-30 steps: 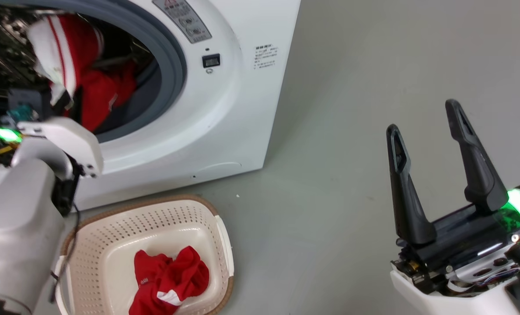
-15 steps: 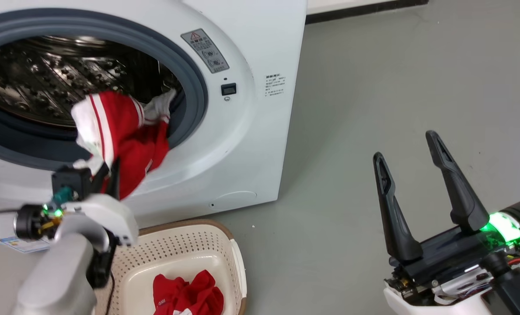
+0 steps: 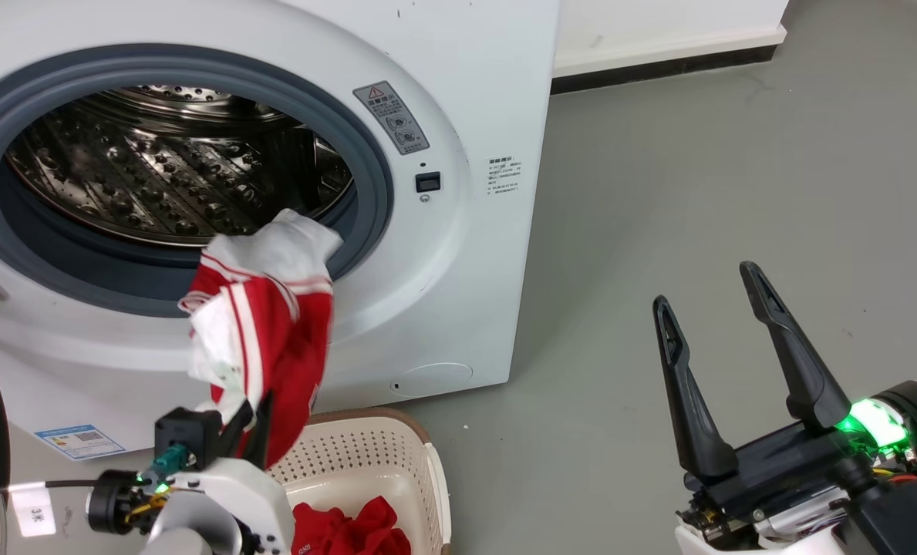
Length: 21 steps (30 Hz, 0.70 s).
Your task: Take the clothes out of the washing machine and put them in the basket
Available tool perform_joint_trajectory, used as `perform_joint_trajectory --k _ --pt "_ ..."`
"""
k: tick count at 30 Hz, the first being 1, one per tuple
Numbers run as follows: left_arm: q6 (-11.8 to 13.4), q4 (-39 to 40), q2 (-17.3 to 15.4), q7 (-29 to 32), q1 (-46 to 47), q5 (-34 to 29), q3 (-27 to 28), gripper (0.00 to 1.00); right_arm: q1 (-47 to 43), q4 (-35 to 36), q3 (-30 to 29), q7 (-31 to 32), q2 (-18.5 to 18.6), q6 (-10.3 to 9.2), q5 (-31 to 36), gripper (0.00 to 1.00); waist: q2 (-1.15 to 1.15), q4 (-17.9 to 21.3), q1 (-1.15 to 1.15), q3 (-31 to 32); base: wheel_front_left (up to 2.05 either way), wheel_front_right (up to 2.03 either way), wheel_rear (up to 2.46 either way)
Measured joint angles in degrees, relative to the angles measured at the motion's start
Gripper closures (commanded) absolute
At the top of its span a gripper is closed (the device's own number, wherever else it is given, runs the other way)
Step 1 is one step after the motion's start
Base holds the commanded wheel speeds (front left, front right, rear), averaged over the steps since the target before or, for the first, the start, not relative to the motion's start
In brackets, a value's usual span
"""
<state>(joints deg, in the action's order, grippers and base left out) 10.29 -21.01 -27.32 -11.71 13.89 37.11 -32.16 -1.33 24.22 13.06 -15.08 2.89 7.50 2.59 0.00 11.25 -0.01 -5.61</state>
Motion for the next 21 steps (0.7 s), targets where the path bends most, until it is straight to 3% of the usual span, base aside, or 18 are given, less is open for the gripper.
perform_joint_trajectory --k 10,21 --pt "-0.7 -2.1 0.8 1.2 -3.7 1.0 -2.3 1.0 0.0 -0.4 0.5 0.0 0.0 0.0 0.2 0.0 0.0 1.0 0.01 0.1 0.0 0.0 0.0" --pt "-4.3 -15.6 4.9 0.9 -4.0 2.7 -4.2 1.0 0.2 -0.7 0.7 0.0 0.0 0.0 0.3 0.0 0.0 4.6 0.01 -1.1 0.0 0.0 0.0"
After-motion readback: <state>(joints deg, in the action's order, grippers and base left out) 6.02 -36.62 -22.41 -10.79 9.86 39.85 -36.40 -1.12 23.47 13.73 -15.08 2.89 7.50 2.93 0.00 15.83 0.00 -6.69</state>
